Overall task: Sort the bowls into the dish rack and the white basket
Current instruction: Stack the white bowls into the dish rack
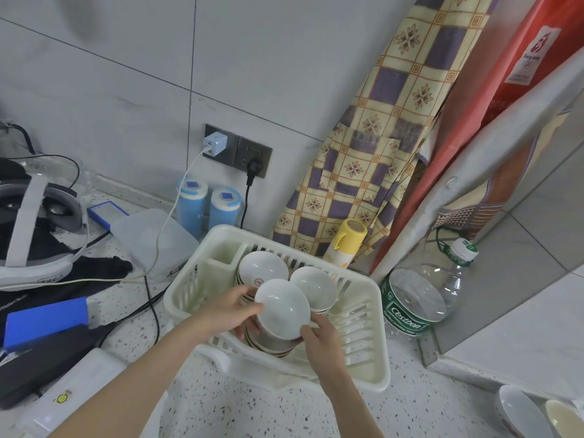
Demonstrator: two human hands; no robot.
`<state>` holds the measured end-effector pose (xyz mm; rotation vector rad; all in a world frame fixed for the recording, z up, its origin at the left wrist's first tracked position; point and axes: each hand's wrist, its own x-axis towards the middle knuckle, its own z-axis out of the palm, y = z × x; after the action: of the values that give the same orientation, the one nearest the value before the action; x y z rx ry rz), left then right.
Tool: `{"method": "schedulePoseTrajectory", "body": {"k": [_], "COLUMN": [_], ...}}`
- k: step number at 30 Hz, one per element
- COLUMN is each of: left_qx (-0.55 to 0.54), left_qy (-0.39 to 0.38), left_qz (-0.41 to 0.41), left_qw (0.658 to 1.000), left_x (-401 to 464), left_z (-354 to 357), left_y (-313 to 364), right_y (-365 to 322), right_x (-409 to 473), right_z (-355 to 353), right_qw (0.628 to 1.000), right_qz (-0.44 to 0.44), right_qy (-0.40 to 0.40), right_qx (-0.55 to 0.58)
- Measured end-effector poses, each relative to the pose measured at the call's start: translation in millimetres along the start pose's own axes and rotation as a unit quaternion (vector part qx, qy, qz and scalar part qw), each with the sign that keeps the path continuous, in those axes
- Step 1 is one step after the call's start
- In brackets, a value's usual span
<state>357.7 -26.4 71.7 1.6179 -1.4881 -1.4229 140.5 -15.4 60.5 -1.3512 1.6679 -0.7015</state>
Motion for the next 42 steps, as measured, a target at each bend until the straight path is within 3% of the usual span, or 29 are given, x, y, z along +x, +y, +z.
{"method": "schedulePoseTrajectory", "body": {"k": [4,13,20,34,42], "left_qx": [-0.057,0.101,0.124,0.186,0.098], "left_qy": [0.033,0.063,0.047,0.094,0.182], "left_qz": [0.000,-0.022,-0.040,-0.011,-0.017], "left_qw": [0.998,0.993,0.990,0.978,0.978], "left_x": [2,6,10,13,12], "left_z": [-1,5,6,11,8], "left_y": [-3,-6,-6,-18,-19], "right_y": [-1,-4,-5,-1,-2], "right_x": [0,-3,-3,0,-5], "right_z": [1,4,7,8,12], "right_qw": [1.000,0.995,0.990,0.985,0.985], "right_qz": [0.012,0.016,0.017,0.012,0.024], "right_qy": [0.020,-0.004,-0.004,-0.001,0.139], "right_qx": [-0.009,-0.096,-0.142,-0.174,-0.097]}}
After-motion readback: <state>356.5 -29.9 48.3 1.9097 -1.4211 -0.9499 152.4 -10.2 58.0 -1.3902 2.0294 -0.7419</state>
